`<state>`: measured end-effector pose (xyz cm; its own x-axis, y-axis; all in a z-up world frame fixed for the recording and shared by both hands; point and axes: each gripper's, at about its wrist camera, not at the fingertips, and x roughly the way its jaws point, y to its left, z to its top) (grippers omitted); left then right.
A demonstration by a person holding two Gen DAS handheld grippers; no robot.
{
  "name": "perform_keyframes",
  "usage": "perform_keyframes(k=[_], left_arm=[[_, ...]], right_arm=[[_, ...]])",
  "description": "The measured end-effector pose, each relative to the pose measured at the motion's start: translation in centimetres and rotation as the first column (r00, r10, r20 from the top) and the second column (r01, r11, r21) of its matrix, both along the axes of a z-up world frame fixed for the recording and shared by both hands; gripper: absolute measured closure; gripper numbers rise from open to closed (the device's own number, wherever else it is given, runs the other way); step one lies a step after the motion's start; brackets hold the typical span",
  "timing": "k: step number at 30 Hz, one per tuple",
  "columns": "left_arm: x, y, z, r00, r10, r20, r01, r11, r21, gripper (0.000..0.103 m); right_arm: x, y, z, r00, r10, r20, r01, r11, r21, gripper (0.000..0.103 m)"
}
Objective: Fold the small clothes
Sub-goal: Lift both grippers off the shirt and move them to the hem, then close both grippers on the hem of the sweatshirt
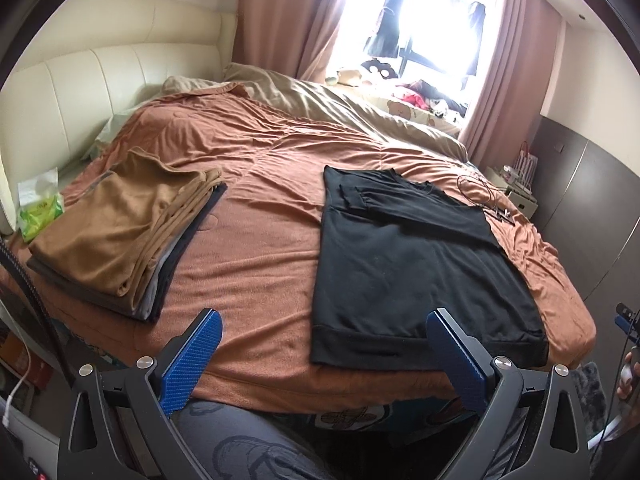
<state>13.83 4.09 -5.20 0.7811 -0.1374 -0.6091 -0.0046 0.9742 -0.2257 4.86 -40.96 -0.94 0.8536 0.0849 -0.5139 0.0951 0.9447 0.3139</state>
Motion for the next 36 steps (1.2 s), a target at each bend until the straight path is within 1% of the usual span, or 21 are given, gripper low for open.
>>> perform_keyframes(k=[4,5,8,11,16,19,26,28,32,34,35,36], left_arm=[[-0.1,0.1,-1.4,1.000,0.000,-0.015,-0.001,1.000,-0.023,0.001],[0.0,0.2,-1.9,1.000,0.005,-0.022,-0.005,1.000,-0.024,0.001],[0.6,0.6,-3.1,0.999,0.015,-0.041,-0.017,0.999,-0.045,0.001],[1.4,0.8,-4.5,0.998,0.021,-0.063,-0.026,0.997,-0.071,0.002],[3.2,1.2,-7.0,0.993,0.019,-0.119,-0.033,0.993,-0.114,0.010],[4.5,1.5,-8.4,0.988,0.020,-0.154,-0.040,0.991,-0.125,0.015],[7.5,2.6,-11.5,0.974,0.015,-0.227,-0.055,0.984,-0.169,0.028],[8.2,3.0,-12.3,0.969,0.017,-0.247,-0.065,0.980,-0.187,0.034],[9.3,4.1,-13.9,0.959,0.025,-0.281,-0.091,0.970,-0.226,0.036],[9.6,4.4,-14.6,0.956,0.030,-0.293,-0.103,0.966,-0.238,0.039],[9.8,4.6,-14.9,0.954,0.031,-0.298,-0.107,0.964,-0.242,0.039],[10.0,4.8,-15.2,0.951,0.034,-0.308,-0.114,0.962,-0.247,0.041]], right_arm=[[0.3,-0.2,-1.1,0.999,-0.034,-0.039,0.033,0.999,-0.011,0.000],[0.7,-0.4,-1.5,0.998,-0.038,-0.056,0.039,0.999,0.005,0.000],[1.5,-0.7,-2.3,0.996,-0.056,-0.072,0.059,0.997,0.041,0.000],[2.7,-0.8,-3.3,0.992,-0.077,-0.097,0.082,0.996,0.047,0.000],[4.5,-0.8,-4.6,0.987,-0.091,-0.133,0.100,0.993,0.060,0.000],[5.6,-0.6,-5.4,0.985,-0.098,-0.145,0.108,0.992,0.059,0.000],[9.1,0.0,-8.1,0.976,-0.031,-0.218,0.055,0.993,0.106,0.000],[9.7,-0.1,-8.4,0.974,-0.020,-0.226,0.046,0.993,0.112,0.000],[11.8,-0.1,-9.4,0.965,0.011,-0.262,0.021,0.992,0.121,0.000],[12.7,-0.1,-9.9,0.963,0.021,-0.269,0.015,0.991,0.132,0.000],[13.0,-0.2,-10.2,0.961,0.017,-0.277,0.022,0.990,0.138,0.002],[13.3,-0.4,-10.5,0.959,0.015,-0.284,0.028,0.989,0.146,0.006]])
